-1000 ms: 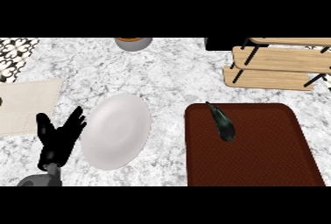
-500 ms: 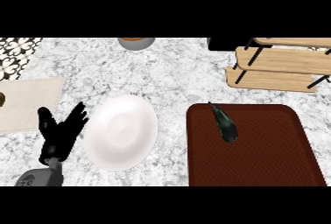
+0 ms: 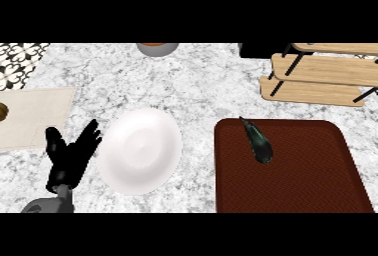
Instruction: Pick the pear from the tray and place it in the tiered shelf
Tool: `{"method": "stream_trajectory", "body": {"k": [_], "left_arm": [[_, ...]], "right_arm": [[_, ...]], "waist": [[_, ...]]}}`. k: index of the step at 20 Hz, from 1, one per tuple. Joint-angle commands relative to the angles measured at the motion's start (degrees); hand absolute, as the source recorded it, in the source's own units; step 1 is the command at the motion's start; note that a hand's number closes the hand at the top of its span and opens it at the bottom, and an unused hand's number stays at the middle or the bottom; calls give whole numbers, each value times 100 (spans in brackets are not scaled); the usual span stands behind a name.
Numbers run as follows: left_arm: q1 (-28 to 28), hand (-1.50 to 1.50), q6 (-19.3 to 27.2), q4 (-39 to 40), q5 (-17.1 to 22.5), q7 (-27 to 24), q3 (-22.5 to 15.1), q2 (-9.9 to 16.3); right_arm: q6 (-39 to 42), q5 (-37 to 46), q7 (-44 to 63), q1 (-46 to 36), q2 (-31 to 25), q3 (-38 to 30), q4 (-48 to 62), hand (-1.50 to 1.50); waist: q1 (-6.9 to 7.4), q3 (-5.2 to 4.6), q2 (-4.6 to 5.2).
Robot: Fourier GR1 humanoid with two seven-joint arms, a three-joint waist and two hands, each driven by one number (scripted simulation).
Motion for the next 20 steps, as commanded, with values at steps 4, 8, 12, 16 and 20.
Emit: {"method": "stream_trajectory", "body": {"k": [4, 8, 12, 16, 20], "left_arm": [[186, 0, -11, -186, -98, -53, -43, -75], [-480, 0, -39, 221, -11, 168, 147, -7], [68, 0, -213, -153, 73, 130, 205, 87], [-80, 0, -227, 136, 14, -57, 235, 25], [-71, 0, -45, 54, -144, 139, 113, -106]], "right_arm": [[-348, 779, -1259, -341, 157, 414, 1350, 150], [-674, 1165, -1926, -747, 170, 448, 2420, 150], [-764, 1281, -2242, -846, 195, 378, 2825, 150], [-1161, 1675, -2661, -1330, 336, 489, 3719, 150], [-1200, 1682, -3043, -1383, 272, 359, 3987, 150]], "waist": [[5, 1, 1], [17, 0, 29], [-4, 2, -3], [41, 1, 24], [-3, 2, 7]]}}
